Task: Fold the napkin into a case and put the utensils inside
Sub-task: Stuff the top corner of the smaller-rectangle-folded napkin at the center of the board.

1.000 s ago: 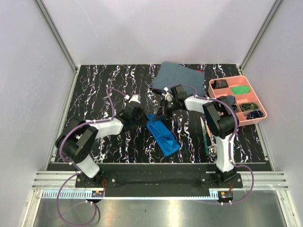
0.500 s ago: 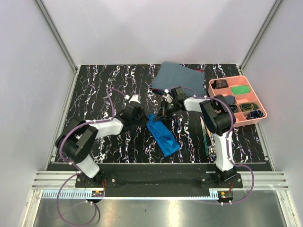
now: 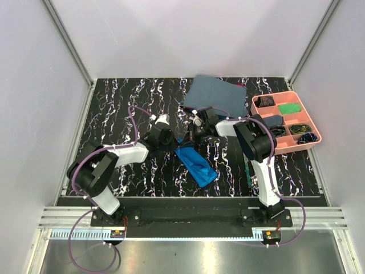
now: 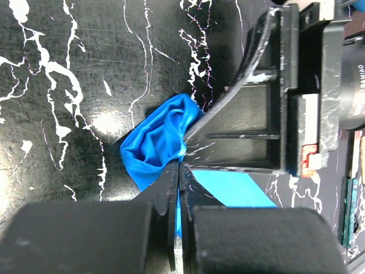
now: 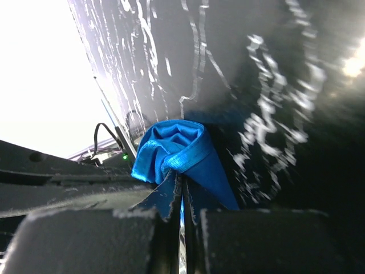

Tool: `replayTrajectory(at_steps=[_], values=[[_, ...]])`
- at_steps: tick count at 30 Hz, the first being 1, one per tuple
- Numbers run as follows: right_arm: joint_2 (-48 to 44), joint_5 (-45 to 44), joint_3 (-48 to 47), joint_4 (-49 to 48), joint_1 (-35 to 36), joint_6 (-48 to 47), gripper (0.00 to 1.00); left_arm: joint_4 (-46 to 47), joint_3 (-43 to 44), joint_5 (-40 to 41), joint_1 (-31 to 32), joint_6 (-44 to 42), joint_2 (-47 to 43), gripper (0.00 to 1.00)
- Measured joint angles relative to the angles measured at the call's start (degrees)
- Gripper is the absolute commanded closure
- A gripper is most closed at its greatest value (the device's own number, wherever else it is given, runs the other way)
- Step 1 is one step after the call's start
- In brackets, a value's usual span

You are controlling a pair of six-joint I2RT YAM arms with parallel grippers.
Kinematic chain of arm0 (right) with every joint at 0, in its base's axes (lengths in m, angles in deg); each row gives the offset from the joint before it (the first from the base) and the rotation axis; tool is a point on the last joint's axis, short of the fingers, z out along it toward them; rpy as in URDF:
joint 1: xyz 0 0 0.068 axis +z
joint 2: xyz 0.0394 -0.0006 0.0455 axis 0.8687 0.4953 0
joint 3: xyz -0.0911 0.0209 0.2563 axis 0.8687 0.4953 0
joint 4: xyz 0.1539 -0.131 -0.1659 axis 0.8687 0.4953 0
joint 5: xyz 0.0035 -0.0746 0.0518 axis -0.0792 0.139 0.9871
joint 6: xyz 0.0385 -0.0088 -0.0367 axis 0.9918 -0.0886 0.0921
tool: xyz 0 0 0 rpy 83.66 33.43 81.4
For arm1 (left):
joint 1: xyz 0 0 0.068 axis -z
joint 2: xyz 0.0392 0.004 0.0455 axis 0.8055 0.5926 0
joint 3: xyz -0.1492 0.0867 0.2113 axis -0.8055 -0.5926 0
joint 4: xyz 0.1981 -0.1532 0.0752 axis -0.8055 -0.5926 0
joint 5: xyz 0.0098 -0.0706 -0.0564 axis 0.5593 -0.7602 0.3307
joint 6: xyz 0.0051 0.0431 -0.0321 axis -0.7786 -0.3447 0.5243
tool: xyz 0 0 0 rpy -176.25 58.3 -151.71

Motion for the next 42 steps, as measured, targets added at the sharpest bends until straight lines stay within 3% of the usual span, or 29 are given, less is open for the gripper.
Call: replayTrajectory(at_steps=[10,12,14,16,22,35,36,37,42], values=[[1.49,1.25,0.11,-4.46,0.90,3.82,0.99,0.55,0.11,0.44,-0.22,0.00,0.76,0.99],[2.27,2.12,-0.02,-5.51,0.87,4.50,0.98,0.94,0.61,0.44,-0.46,0.07,1.70,0.95],[2.58,2.78,-0.02,-6.01,0.66,5.01,0.98,1.77,1.99,0.46,-0.70,0.07,3.23,0.82],[2.60,2.60,0.04,-6.12,0.50,5.25,0.97,3.28,2.49,0.39,-0.96,0.33,4.50,0.77],[0.87,0.37,1.18,-4.81,-0.42,3.15,0.96,9.11,1.07,-1.14,-1.81,3.15,5.64,0.71],[-9.42,-3.15,4.48,8.28,-1.53,-5.51,0.95,10.60,-1.09,-2.89,-2.95,4.31,5.81,0.55],[-10.51,-3.39,4.52,9.49,-1.81,-6.34,0.94,10.27,-1.18,-2.84,-2.95,4.22,5.44,0.54],[-11.61,-3.69,4.63,10.40,-2.14,-7.04,0.94,9.75,-1.33,-2.86,-2.99,4.00,4.96,0.45],[-17.05,-5.73,7.76,13.88,-3.80,-10.32,0.94,6.10,-1.60,-3.32,-3.10,2.84,1.46,0.37]])
